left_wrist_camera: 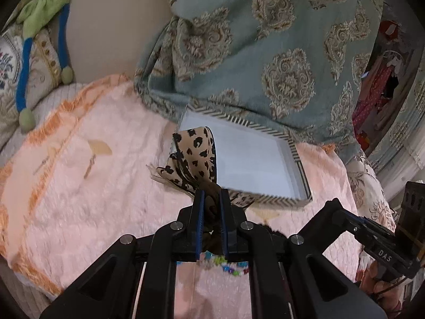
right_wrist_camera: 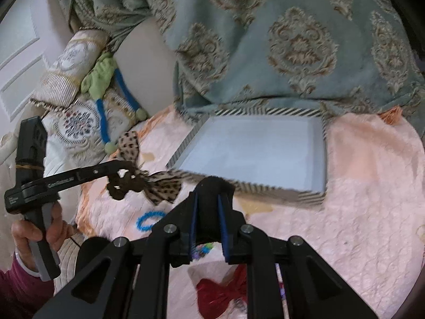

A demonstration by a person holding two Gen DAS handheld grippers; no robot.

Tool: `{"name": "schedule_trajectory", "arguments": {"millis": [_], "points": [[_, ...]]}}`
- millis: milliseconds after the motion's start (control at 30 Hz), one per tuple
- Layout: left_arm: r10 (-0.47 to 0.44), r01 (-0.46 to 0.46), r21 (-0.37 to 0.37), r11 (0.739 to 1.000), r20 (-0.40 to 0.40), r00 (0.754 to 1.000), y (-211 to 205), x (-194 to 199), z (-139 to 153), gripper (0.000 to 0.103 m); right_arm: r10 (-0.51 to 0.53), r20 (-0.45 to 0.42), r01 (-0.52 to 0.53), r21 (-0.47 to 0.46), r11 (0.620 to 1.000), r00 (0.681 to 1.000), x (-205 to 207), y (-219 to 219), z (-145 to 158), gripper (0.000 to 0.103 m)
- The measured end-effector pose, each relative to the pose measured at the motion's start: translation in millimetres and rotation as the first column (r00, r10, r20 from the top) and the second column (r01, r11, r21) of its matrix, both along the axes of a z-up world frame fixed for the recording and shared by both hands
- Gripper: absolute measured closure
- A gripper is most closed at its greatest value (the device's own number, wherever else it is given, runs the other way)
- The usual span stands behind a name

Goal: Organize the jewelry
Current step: 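Carry both items into the tray and open both grippers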

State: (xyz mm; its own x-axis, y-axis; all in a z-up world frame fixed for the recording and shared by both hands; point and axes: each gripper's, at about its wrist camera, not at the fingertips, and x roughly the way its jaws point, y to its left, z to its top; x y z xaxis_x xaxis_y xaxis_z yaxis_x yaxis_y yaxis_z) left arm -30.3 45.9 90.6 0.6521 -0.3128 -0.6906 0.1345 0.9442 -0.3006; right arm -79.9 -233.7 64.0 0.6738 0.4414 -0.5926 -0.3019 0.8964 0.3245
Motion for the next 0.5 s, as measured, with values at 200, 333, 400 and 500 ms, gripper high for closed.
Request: {"name": "schedule_trajectory", "arguments": {"millis": [200, 333, 400, 500], "points": [[0.005, -0.005, 0.018, 1.0, 0.016, 1.0, -14.6, 31.4, 1.9, 0.103, -0.11, -0.006, 0.111, 0.022, 0.994, 0.994, 38.3, -23.7, 2.0, 0.088], [0.014, -0.014, 0.023, 1.0, -0.005, 1.0, -24.9, 66.6, -8.4, 0.103, -0.179, -0.04, 0.181, 0.043, 0.983, 0.983, 73.4, -38.0, -6.1, 0.088], [0.019, -0.018, 0.029, 0.999, -0.014, 1.0, -29.2, 82.3, -13.4, 0.103, -0.213, -0.064, 0.217, 0.046, 0.975, 0.975, 92.0, -44.2, -13.9, 0.088], [0.029, -0.028, 0.019, 0.999, -0.038, 0.999, -34.4, 111.5, -25.8, 0.103, -0.263, -0.1, 0.268, 0.041, 0.963, 0.96, 111.7, -50.6, -27.9, 0.088]]}}
